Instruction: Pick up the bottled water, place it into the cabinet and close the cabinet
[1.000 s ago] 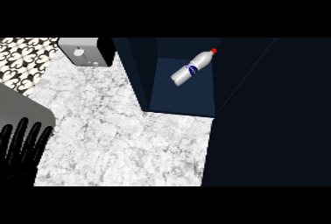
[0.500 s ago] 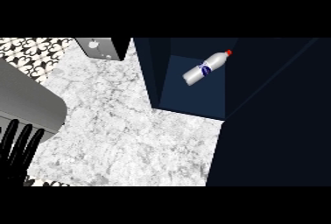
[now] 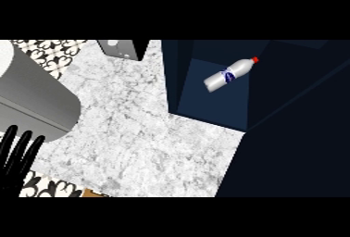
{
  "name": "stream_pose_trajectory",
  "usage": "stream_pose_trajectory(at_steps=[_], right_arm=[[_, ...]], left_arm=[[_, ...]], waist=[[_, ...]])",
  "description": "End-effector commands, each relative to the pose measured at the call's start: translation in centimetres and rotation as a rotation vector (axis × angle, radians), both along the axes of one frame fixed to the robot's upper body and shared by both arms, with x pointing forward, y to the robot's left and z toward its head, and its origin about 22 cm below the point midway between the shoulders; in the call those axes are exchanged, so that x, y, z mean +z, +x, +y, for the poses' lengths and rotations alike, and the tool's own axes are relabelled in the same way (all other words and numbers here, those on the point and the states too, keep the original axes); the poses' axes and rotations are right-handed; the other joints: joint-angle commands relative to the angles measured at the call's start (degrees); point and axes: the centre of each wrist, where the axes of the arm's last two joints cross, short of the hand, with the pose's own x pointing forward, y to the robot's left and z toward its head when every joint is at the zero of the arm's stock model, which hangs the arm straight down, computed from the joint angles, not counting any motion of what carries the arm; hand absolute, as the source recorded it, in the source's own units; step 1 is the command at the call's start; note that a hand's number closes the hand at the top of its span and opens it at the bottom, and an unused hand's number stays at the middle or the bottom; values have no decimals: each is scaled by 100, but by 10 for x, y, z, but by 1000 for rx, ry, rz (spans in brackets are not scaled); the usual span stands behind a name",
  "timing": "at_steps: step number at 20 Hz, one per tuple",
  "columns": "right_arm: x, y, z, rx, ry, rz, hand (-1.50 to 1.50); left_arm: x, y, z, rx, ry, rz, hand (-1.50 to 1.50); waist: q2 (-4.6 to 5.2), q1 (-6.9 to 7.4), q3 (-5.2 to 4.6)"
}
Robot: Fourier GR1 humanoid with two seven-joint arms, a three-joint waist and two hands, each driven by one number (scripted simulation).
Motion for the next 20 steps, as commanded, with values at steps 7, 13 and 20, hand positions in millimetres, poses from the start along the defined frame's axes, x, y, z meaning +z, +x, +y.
stream_pose_trajectory(at_steps=[7, 13, 20], right_arm=[[14, 11, 25, 221, -121, -92, 150], [19, 20, 29, 245, -163, -132, 150], [14, 27, 34, 226, -111, -89, 150]], left_arm=[[6, 6, 8, -16, 14, -3, -150], [5, 5, 15, 0, 21, -3, -150], [6, 6, 20, -7, 10, -3, -150]], waist=[[46, 47, -6], [14, 57, -9], [85, 11, -2]])
